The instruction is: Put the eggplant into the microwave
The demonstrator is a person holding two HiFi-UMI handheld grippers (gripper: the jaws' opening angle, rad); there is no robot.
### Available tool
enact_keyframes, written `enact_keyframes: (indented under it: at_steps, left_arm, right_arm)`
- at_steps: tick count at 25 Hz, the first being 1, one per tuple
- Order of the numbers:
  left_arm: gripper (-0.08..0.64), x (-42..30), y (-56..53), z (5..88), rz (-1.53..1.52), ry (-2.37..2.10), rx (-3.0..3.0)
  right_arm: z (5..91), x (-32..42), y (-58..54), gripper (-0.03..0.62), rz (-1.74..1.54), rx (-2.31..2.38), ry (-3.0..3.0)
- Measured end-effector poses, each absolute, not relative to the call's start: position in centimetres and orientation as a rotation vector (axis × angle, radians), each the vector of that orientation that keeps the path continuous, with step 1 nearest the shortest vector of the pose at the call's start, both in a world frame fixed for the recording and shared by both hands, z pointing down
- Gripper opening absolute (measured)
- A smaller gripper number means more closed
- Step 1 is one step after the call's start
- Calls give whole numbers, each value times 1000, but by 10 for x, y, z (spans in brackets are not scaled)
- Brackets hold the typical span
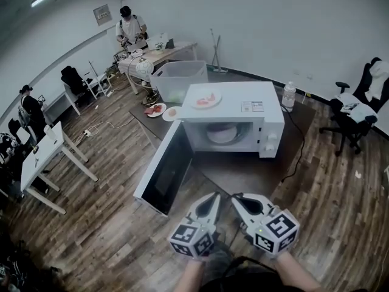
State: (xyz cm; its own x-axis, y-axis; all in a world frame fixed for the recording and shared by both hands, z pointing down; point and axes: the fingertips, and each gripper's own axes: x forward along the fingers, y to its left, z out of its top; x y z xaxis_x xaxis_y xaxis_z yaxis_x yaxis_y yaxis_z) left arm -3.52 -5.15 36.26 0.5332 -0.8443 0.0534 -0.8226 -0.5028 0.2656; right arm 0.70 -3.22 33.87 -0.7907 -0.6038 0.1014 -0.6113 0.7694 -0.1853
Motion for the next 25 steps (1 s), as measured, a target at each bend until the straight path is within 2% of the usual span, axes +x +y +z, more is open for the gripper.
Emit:
enact_keyframes:
  at_steps: [25]
  left_arm:
    - [2, -38, -38, 370, -53, -1402, 2487]
  right_arm:
    - [343, 11, -26, 2, 439, 988, -2979]
